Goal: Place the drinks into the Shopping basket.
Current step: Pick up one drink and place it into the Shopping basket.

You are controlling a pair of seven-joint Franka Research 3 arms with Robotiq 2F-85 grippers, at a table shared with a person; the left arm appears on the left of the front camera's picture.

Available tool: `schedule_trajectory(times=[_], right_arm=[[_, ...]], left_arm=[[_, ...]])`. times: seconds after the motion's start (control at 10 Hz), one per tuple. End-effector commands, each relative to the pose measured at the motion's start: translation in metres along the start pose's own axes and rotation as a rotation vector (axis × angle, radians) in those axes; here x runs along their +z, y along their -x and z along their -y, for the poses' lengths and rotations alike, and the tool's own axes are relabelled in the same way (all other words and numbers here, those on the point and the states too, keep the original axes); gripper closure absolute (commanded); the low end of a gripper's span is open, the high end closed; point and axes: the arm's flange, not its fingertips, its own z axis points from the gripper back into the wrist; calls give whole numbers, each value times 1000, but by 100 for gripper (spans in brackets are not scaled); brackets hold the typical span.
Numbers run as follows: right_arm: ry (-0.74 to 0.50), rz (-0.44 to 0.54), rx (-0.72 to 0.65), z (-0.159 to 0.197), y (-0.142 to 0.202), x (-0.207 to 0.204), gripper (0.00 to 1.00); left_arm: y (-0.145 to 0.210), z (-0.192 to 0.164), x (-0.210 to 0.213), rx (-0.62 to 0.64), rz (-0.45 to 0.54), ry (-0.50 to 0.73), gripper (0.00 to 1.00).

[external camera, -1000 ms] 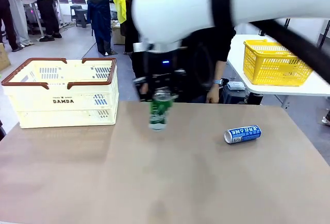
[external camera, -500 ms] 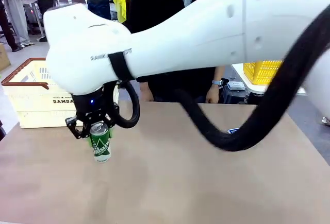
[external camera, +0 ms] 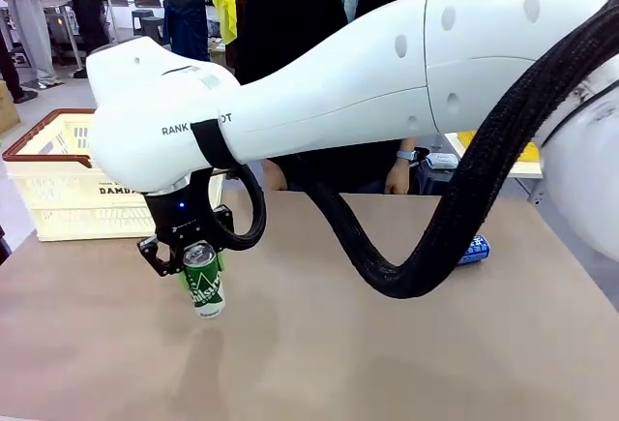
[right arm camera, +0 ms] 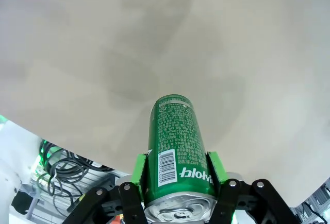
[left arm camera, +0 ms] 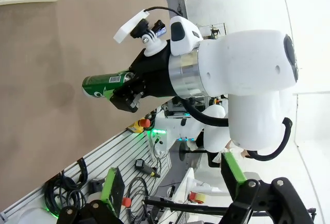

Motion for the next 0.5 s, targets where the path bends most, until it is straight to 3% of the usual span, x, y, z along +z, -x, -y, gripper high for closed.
schedule_trajectory(times=[0.0, 0.3, 0.4], right_arm=[[2, -29, 28, -6, -3, 0, 100], [18, -27, 25, -2, -5, -6, 100], [1, -27, 31, -1, -4, -7, 49]], left_arm=[[1, 4, 1, 11, 3, 20, 0], [1, 4, 1, 11, 3, 20, 0], [1, 4, 1, 11, 3, 20, 0]])
